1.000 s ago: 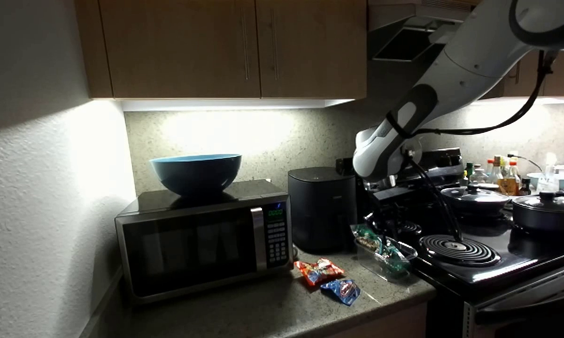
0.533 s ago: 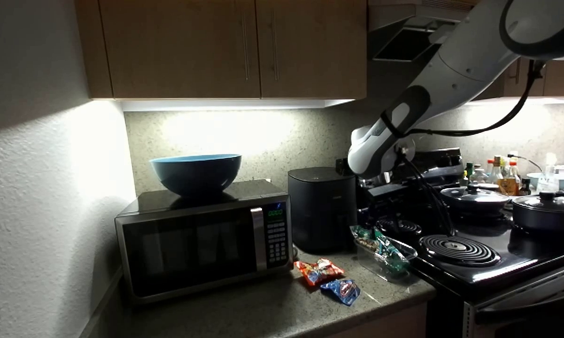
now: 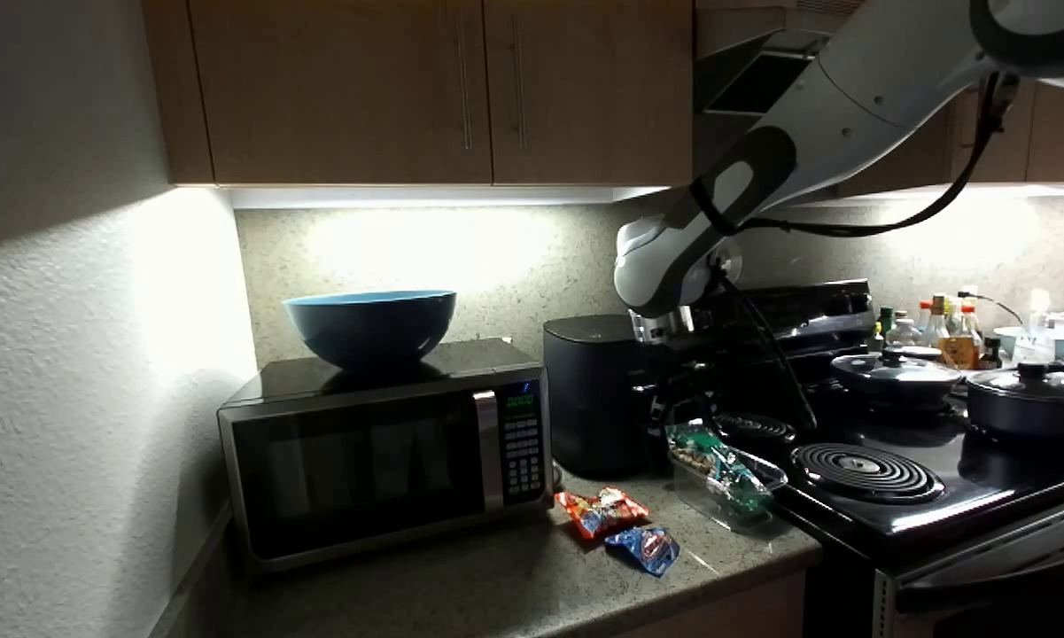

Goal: Put the green and blue packets into the container

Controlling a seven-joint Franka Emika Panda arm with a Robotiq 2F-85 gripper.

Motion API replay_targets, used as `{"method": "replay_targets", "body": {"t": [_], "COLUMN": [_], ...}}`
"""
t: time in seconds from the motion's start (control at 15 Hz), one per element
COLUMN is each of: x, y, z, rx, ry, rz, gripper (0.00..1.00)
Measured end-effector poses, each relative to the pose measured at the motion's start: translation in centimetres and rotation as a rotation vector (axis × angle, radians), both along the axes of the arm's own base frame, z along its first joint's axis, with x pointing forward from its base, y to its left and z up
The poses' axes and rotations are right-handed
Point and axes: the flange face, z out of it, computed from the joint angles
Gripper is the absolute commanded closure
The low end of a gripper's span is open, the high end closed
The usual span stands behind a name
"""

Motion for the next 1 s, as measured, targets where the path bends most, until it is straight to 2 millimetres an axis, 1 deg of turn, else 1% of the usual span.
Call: {"method": "replay_targets", "body": {"t": [0.07,0.27,0.4,0.53,0.8,1.0], "x": [0.1,0.0,0.1,0.5,2.0,3.0], "y": [0.5,0.3,0.7,2.3,7.3,10.0], "z": [0.0,0.0,-0.5,-1.7,-4.7,-6.5], "rx": [0.002,0.002,0.005,-0.007,-0.064,-0.081], "ry": [0.002,0.004,0.010,0.026,0.059,0.072], "rz": [0.010,0.012,0.019,0.059,0.193,0.264], "gripper": [0.00,0.00,0.00,0.00,0.00,0.00]}}
